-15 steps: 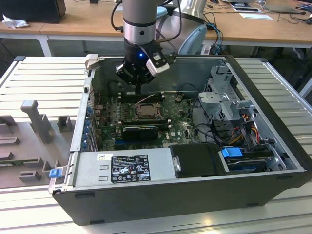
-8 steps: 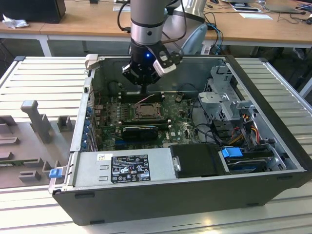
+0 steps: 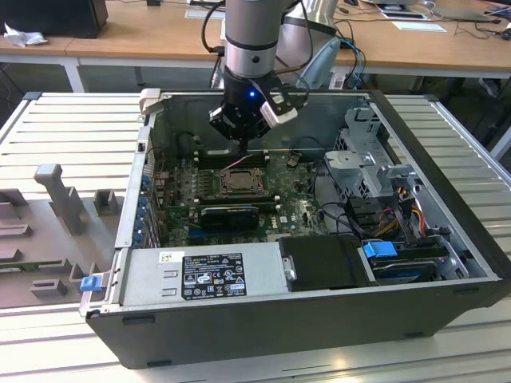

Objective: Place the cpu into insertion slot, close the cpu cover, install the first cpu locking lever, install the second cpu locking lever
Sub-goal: 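Install the first cpu locking lever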

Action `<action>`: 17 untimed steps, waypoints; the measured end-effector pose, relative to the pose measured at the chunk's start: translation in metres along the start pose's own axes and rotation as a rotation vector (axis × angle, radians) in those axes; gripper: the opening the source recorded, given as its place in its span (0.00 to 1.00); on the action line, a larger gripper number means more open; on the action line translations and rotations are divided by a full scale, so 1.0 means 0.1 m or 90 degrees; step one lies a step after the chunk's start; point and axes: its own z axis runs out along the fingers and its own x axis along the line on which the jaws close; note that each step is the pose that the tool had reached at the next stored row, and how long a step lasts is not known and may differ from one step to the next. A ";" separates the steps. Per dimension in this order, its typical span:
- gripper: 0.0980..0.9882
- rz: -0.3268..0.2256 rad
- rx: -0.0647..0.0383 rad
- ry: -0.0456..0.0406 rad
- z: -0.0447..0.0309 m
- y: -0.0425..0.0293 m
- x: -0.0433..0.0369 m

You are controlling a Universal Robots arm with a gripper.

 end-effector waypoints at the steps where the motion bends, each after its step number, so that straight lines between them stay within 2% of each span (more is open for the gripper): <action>1: 0.01 0.000 0.000 0.0001 0.043 0.012 0.000; 6: 0.01 0.004 0.000 -0.0003 0.166 0.054 -0.007; 11: 0.01 0.004 0.000 -0.0004 0.194 0.054 -0.069; 17: 0.01 0.004 0.000 -0.0003 0.271 0.046 -0.114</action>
